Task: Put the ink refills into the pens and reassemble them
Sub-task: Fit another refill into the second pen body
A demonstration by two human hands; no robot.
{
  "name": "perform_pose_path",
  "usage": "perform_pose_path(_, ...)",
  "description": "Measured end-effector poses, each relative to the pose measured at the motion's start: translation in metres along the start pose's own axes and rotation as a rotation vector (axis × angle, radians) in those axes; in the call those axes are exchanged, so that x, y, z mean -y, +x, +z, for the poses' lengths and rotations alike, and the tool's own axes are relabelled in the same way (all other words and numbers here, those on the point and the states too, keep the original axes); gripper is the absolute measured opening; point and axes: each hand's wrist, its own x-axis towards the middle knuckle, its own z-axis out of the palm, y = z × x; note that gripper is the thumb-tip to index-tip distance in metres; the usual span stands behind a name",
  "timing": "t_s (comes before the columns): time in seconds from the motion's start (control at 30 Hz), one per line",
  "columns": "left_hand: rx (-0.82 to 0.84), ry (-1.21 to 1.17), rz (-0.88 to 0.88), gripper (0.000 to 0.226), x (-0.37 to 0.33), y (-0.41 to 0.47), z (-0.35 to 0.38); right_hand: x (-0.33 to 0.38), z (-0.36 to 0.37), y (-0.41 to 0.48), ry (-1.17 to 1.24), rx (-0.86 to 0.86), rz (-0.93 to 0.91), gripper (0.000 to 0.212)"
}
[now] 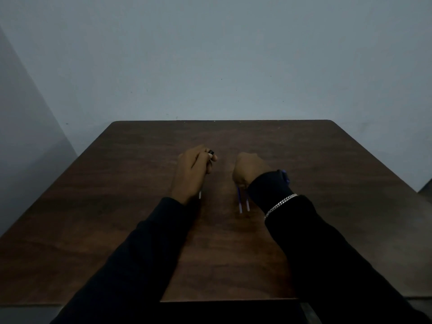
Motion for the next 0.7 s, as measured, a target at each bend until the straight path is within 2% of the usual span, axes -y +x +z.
perform_pose_path(0.2,-0.008,-0.020,0.000,0.035,0.001,0.000,0.002,-0.002,0.008,0.006,0.017,-0.010,0.017,0.025)
perform_pose_path(0.33,-0.013,-0.019,0.000,0.034,0.002,0.001,0.001,-0.013,-0.001,0.004,0.147,0.036,0.013,0.036)
perform_pose_path(0.4,-0.011,-0.017,0.009,0.033,0.000,0.002,0.002,-0.022,-0.012,-0.002,0.215,-0.020,-0.001,0.025)
perform_pose_path(0.47,-0.012,-0.010,0.019,0.033,-0.002,0.000,0.003,-0.031,-0.024,-0.006,0.224,-0.154,-0.046,0.022)
perform_pose_path(0.53,0.008,-0.001,0.019,0.032,-0.003,-0.001,0.004,-0.040,-0.036,-0.007,0.362,-0.250,-0.120,0.024)
perform_pose_path(0.7,0.112,-0.024,0.030,0.028,-0.005,-0.002,0.004,-0.058,-0.051,-0.002,0.923,-0.239,-0.346,0.018)
